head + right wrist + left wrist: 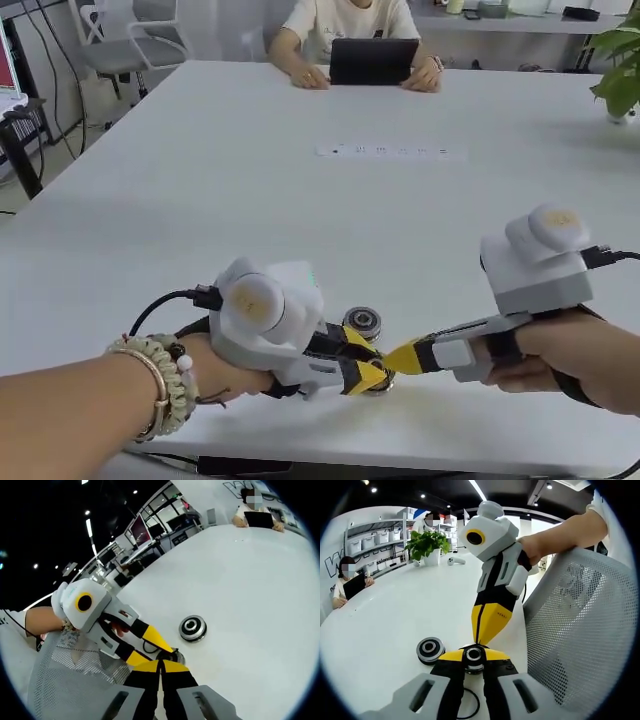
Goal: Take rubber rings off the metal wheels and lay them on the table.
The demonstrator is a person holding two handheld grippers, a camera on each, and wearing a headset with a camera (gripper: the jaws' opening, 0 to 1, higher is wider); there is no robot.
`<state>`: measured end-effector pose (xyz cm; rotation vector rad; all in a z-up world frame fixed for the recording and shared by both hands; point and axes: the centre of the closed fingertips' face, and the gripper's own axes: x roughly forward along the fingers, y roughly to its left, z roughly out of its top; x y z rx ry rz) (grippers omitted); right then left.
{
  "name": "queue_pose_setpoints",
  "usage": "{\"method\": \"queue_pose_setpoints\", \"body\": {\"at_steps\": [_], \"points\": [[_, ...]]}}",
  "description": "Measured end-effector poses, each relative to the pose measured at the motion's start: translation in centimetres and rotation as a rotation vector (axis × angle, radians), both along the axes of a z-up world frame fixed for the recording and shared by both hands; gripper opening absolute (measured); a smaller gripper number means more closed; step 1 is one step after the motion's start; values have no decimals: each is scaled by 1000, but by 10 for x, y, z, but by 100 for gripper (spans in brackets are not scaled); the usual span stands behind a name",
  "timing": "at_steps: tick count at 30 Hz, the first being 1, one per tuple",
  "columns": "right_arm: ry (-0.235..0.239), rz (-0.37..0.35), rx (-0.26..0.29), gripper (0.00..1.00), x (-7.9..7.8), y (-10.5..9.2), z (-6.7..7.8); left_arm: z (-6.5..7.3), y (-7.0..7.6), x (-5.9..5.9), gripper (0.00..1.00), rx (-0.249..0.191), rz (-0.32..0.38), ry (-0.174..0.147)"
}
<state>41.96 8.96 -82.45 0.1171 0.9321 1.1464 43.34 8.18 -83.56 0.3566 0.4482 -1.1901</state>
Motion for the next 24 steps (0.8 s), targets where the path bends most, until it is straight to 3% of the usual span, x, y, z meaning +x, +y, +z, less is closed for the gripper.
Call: {"method": "queue_pose_setpoints", "body": {"at_steps": [24], "points": [[30, -21, 87, 0, 0, 4, 15, 0, 2, 1, 7, 2, 5, 3]]}}
